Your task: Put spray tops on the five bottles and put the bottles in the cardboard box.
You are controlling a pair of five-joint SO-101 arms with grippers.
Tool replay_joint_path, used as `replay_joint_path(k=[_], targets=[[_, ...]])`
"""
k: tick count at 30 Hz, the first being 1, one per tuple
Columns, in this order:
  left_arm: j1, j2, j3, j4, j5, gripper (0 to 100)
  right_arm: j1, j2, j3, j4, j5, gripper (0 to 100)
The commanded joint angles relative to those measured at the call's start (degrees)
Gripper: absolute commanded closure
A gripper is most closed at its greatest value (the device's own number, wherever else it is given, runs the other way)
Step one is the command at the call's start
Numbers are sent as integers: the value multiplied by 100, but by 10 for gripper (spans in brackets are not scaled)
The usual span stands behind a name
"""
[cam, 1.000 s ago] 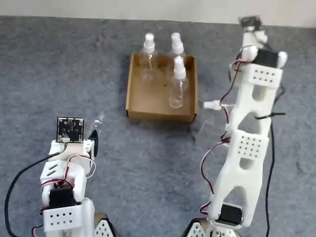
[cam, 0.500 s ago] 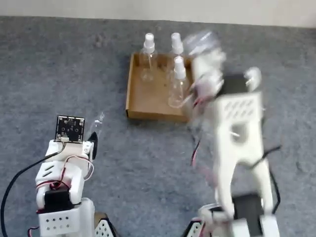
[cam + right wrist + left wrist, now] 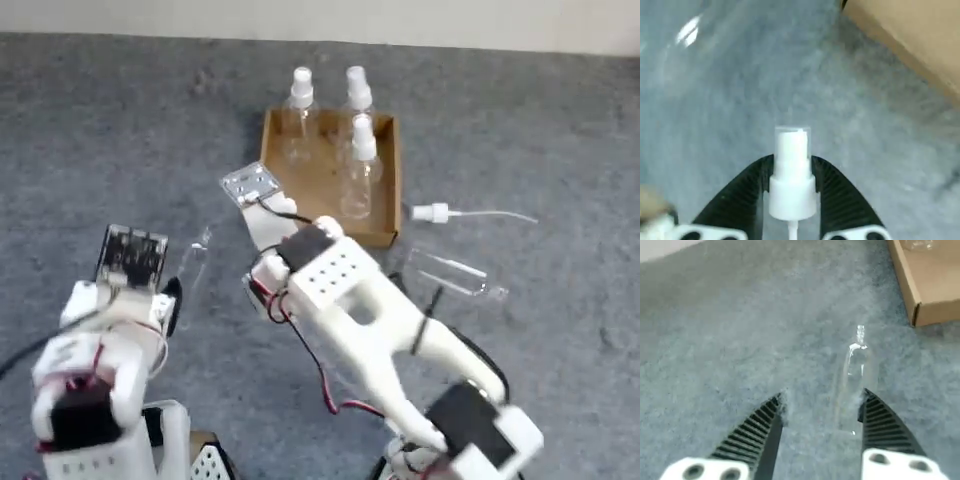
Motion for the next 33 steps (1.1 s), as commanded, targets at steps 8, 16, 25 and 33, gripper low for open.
replay_joint_path(k=[8, 16, 25, 33], targets=[[-57, 2818, -1209, -18, -167, 818, -189, 690, -48, -787, -1626, 705], [180, 2826, -1209, 0, -167, 818, -295, 541, -426, 453, -730, 684], [180, 2853, -1218, -18, -149, 818, 1253, -1314, -1684, 3407, 1811, 684], [180, 2870, -1200, -18, -141, 818, 4576, -1895, -611, 3046, 5275, 684]])
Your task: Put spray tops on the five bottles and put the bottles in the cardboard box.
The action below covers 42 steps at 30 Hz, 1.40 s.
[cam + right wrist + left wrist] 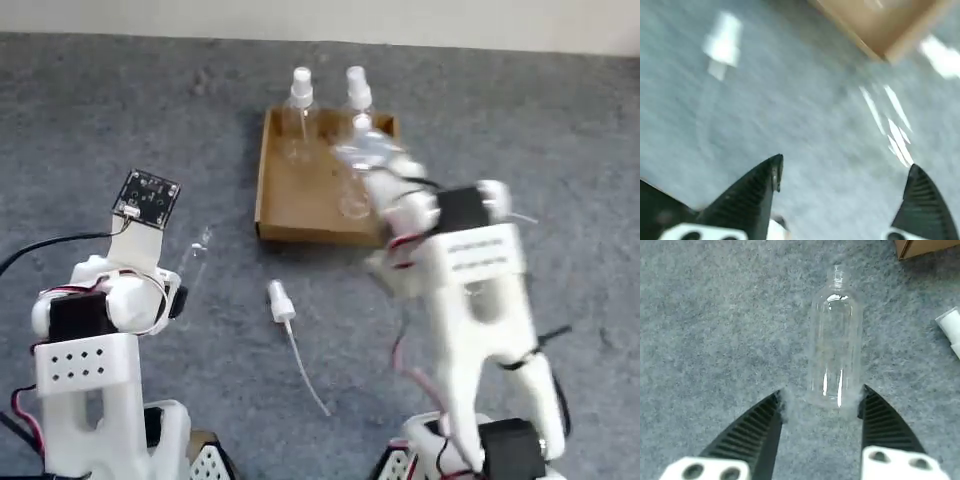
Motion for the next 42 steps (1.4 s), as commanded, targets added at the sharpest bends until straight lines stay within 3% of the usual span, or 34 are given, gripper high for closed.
replay_joint_path(k=[1, 3, 5, 14, 17, 20, 27, 39, 42], targets=[[127, 75, -286, -9, 0, 818, 1393, -215, 268, -409, 1187, 684], [127, 75, -286, -9, 9, 818, 1675, -110, 435, -804, 932, 684], [127, 75, -277, -9, 9, 818, 1789, 110, 646, -1121, 26, 684], [127, 75, -242, -9, 9, 818, 1692, 1138, 1033, -2202, -6637, 684], [127, 75, -145, -18, 9, 818, 1596, 1226, 1033, -2501, -8211, 684], [127, 75, -40, -18, 0, 818, 1587, 1288, 1086, -3160, -9160, 684], [127, 75, -48, -18, 0, 818, 1604, 1464, 1103, -4303, -9433, 684], [127, 75, -57, -18, 0, 818, 1771, 2695, 1059, -4497, -9371, 690], [127, 75, -31, 9, 0, 818, 1771, 2589, 1086, -4488, -8527, 759]])
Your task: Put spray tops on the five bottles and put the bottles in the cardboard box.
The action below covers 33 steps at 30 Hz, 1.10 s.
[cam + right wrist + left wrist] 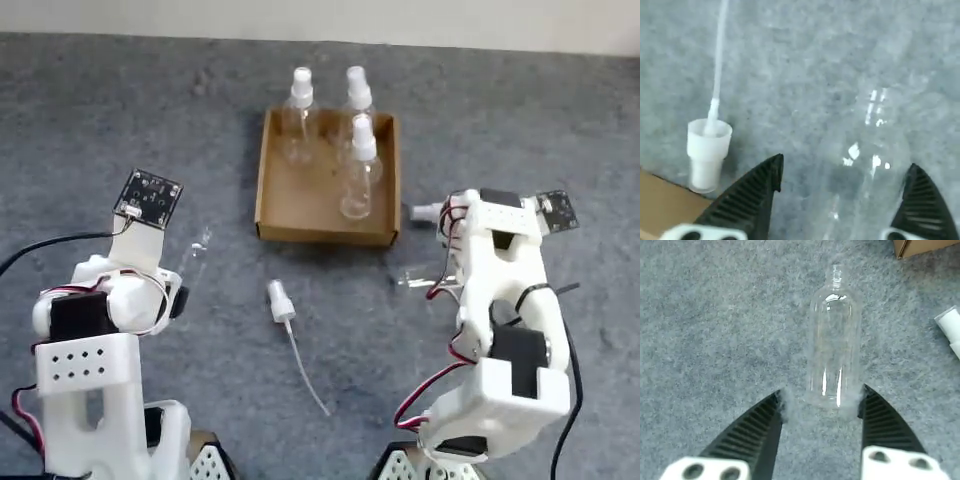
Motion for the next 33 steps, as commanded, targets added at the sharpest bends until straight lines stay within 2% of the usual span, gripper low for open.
replay_joint_path(k=[1, 4, 7, 9, 13, 17, 22, 26, 30, 33], targets=[[101, 75, -31, 18, 0, 819, 84, -242, -31, -101, 1090, 791], [101, 75, -31, 26, 193, 822, 92, -549, -66, 180, 2435, 877], [268, 75, -31, 26, 580, 822, 48, -901, -66, 488, 4308, 885], [602, 84, -22, 26, 782, 822, 48, -1077, -66, 620, 5618, 885], [1525, 84, -31, -88, 1670, 822, 110, -1191, -75, 1332, 7842, 889], [2255, 92, -4, -475, 2048, 822, 224, -1138, -57, 2009, 9626, 889], [2818, 92, 391, -1363, 2637, 822, 716, -1182, -66, 2079, 10444, 889], [3134, 215, 884, -2092, 2690, 822, 787, -1174, -31, 2070, 10831, 889], [3213, 1130, 769, -2593, 2892, 822, 760, -1156, -4, 2044, 10426, 889], [3222, 2062, 189, -2549, 3235, 822, 708, -1200, 277, 1508, 9996, 889]])
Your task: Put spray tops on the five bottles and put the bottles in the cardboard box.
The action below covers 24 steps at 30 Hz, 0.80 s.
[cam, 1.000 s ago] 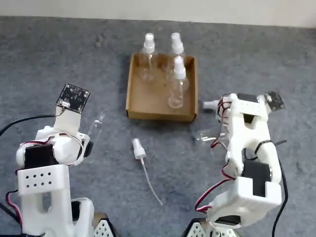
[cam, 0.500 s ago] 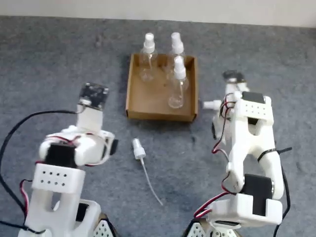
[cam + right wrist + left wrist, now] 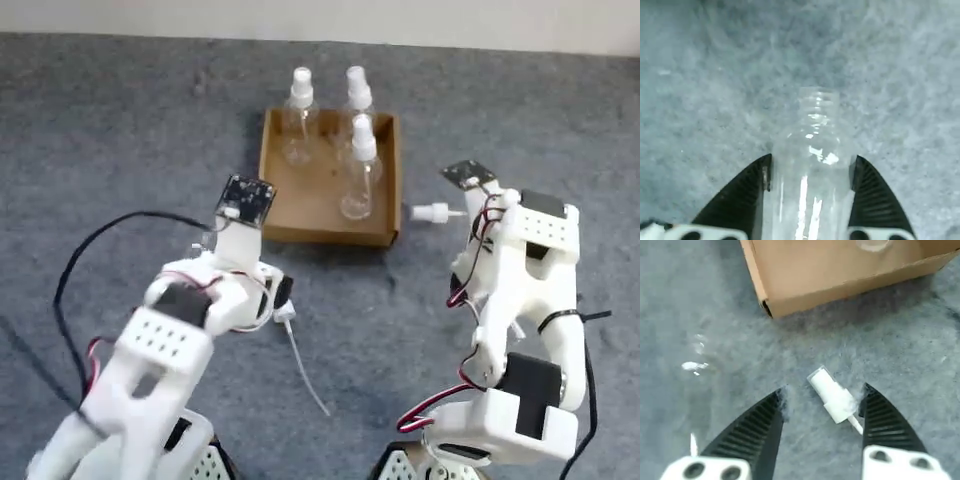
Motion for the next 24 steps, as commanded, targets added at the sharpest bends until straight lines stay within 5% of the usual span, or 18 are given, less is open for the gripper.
replay_joint_path(k=[1, 17, 24], targets=[[127, 1288, -840, -44, 484, 822, -4, -295, 400, -655, -536, 889], [119, 3459, -1349, -132, 589, 886, -171, -295, 1473, -1402, -1064, 889], [40, 3327, -1376, 396, -193, 970, -163, -295, 1464, -1402, -1046, 886]])
